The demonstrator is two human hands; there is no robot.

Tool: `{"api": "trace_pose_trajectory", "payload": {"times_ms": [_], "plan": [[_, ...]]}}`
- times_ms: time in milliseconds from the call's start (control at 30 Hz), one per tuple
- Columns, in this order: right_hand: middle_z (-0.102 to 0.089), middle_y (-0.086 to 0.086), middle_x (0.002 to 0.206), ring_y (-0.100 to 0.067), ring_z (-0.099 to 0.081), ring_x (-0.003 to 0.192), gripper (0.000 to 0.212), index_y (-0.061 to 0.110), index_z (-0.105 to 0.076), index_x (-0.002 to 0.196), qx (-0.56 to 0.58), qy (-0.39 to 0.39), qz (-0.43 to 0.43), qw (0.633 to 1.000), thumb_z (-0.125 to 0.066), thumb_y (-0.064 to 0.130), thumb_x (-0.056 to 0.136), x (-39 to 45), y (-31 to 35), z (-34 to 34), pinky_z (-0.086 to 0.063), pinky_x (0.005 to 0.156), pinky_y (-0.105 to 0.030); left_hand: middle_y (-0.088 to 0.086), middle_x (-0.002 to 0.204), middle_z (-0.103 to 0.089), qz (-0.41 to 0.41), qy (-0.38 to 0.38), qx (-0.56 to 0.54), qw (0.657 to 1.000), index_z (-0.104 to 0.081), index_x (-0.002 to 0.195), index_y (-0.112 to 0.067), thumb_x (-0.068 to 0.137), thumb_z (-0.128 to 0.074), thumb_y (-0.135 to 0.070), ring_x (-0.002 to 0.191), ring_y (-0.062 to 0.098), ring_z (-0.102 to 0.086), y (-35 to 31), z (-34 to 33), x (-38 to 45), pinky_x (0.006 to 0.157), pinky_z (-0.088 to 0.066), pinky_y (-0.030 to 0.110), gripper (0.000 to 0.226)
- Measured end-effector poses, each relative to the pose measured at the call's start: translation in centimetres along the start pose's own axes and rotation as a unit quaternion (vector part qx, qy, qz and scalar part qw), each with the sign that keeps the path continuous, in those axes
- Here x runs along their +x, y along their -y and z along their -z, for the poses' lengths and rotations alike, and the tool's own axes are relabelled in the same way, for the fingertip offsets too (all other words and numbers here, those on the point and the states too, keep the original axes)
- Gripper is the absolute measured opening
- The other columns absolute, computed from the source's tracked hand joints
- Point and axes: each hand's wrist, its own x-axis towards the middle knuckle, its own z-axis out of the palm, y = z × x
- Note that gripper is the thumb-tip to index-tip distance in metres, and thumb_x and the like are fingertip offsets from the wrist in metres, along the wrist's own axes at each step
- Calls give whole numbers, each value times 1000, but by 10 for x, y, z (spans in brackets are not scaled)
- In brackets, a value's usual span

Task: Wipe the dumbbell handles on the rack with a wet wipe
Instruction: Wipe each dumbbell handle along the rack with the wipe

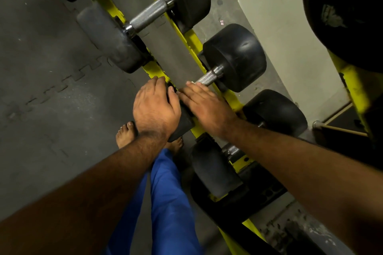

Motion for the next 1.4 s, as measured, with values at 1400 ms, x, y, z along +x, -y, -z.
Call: {"api": "trace_pose_trajectory", "payload": {"times_ms": [1400], "plan": [[-19,-19,162,-33,-17,151,63,1,-20,155,-73,-118,-193,971,-34,12,95,-12,-16,-16,-18,123,-43,11,111,-66,-11,-22,1,1000,-62,116,-5,95,-39,-31,101,28,-62,-3,1,0,90,-50,40,40]]}}
